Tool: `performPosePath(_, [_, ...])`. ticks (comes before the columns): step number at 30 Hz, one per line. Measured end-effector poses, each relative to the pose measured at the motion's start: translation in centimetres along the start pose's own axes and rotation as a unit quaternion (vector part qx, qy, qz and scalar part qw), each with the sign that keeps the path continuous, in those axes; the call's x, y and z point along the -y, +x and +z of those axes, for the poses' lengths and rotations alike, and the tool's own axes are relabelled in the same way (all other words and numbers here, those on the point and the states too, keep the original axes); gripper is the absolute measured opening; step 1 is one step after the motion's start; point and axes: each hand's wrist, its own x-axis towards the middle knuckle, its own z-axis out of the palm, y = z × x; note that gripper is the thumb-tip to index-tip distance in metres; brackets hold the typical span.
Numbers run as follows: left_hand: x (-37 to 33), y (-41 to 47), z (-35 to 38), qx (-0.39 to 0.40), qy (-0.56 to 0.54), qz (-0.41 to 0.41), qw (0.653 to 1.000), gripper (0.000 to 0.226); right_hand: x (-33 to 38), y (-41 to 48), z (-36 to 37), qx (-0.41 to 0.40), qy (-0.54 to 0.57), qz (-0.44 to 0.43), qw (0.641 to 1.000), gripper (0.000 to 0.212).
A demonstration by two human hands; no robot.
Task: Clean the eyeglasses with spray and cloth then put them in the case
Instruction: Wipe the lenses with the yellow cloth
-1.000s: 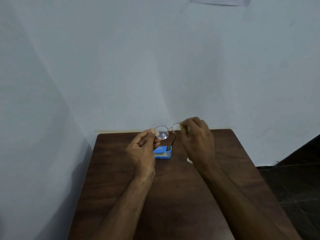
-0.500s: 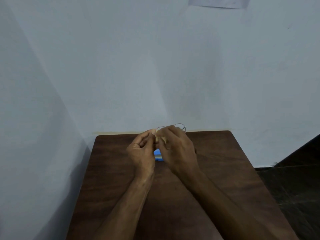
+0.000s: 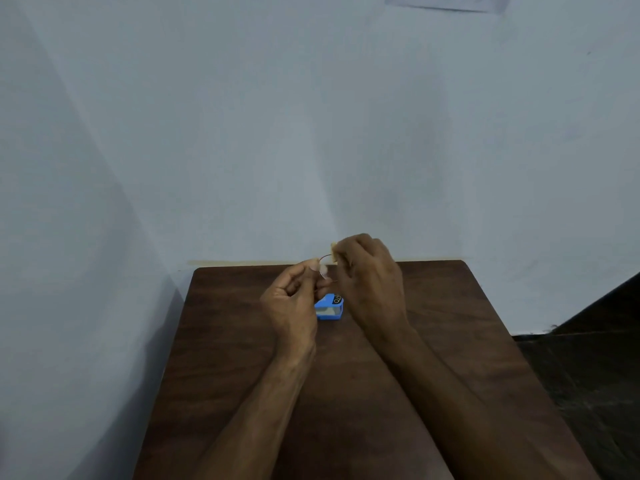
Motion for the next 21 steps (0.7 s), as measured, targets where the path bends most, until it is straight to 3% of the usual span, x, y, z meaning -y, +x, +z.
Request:
performPosePath(5, [-0.3, 0.3, -0.2, -0.011, -0.016, -0.001, 1.0, 0.015, 1.6, -2.0, 0.2, 0.035, 0.015, -0.062, 0.997, 0.006])
performPosePath(10, [-0.7, 0.2, -0.2, -0.017, -0.03, -0.001, 0.999, 0.012, 0.0, -0.3, -0.4, -0.014, -0.013, -0.003, 1.0, 0.005])
performPosePath(15, [-0.9, 0.2, -0.1, -0.012, -0.017, 0.01, 1.0, 0.013, 0.6, -1.1, -0.1, 0.015, -0.009, -0.052, 0.998, 0.005])
performPosePath(21, [-0.7, 0.7, -0.7, -0.019, -0.01, 0.01, 1.0, 0.017, -2.8, 0.3, -1.1, -0.046, -0.046, 0.051, 0.997, 0.008])
